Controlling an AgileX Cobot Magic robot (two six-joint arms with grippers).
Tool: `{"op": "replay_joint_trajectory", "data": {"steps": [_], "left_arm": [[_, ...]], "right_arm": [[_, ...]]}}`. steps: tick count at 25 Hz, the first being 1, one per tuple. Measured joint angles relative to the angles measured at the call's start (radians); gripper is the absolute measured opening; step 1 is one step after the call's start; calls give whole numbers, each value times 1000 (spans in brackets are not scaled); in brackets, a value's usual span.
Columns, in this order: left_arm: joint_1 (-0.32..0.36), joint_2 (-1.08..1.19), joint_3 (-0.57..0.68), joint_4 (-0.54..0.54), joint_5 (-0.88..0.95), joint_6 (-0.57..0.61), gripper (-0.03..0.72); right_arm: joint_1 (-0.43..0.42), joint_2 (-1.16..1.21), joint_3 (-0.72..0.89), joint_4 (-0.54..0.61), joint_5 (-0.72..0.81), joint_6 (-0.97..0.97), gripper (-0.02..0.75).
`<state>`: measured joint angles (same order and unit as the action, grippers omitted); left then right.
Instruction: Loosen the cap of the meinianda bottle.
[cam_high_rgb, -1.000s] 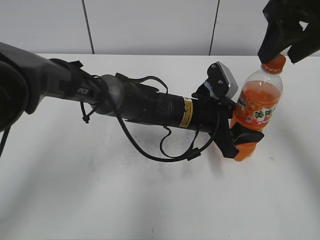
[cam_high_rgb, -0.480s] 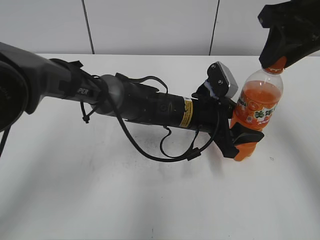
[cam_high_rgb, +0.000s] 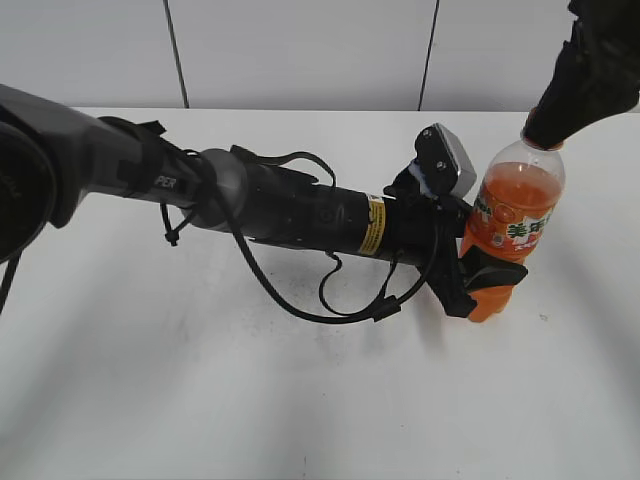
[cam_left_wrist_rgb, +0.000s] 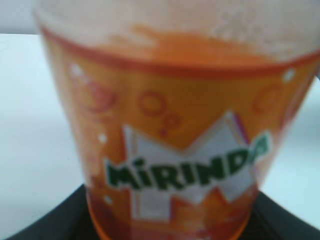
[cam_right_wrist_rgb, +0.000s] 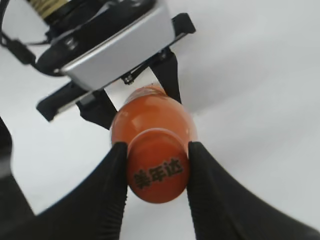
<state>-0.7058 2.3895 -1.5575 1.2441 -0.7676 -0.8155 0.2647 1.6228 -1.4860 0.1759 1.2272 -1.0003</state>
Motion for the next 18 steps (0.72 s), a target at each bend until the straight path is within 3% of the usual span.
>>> {"op": "replay_joint_trajectory", "data": {"steps": [3,5,12,18], "left_arm": [[0,0,0,3,0,0,405],[0,0,0,5,0,0,405],[0,0,0,6,-2,0,405],[0,0,0,15,-10,0,405]], "right_arm": [[0,-1,-1,-3,5,-291,272],[0,-1,-2,-3,8,-363,272],[0,-3,-3,-7,9,-400,293],[0,-26,-6,-8,2,-354,421]]}}
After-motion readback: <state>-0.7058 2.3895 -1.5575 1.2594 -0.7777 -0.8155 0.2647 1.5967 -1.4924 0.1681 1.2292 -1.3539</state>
